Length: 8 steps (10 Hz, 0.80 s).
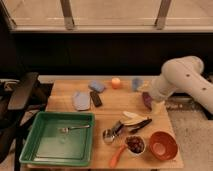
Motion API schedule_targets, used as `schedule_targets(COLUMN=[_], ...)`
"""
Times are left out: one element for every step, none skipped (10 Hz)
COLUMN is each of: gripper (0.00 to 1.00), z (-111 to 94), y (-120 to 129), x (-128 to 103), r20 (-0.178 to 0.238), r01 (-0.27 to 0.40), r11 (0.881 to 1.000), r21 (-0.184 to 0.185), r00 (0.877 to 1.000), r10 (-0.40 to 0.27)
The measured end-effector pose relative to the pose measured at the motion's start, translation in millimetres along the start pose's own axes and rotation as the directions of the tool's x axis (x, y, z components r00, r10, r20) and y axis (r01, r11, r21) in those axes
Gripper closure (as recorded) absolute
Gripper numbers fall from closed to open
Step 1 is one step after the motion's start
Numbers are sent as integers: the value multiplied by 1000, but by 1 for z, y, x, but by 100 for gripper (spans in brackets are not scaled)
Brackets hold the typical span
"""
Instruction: Place apple in red bowl
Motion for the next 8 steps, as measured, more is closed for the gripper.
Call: schedule_targets(gripper=[20,20,20,20,20,20,20,20], z=[7,12,14,14,14,14,14,14], y=[-18,-40,-48,-49,-49,-49,-48,-49], x=[-16,-37,-47,-46,-47,-48,-46,-46], r20=[-2,-10,-5,-11,-9,-7,-11,-9], r01=[24,61,76,78,79,80,77,78], r11=[1000,998,996,996,996,996,996,996], r21=[14,35,42,44,43,43,43,42], r00=[1000,998,997,997,997,997,997,997], r10=[-24,-60,-76,-78,-78,-80,-76,-78])
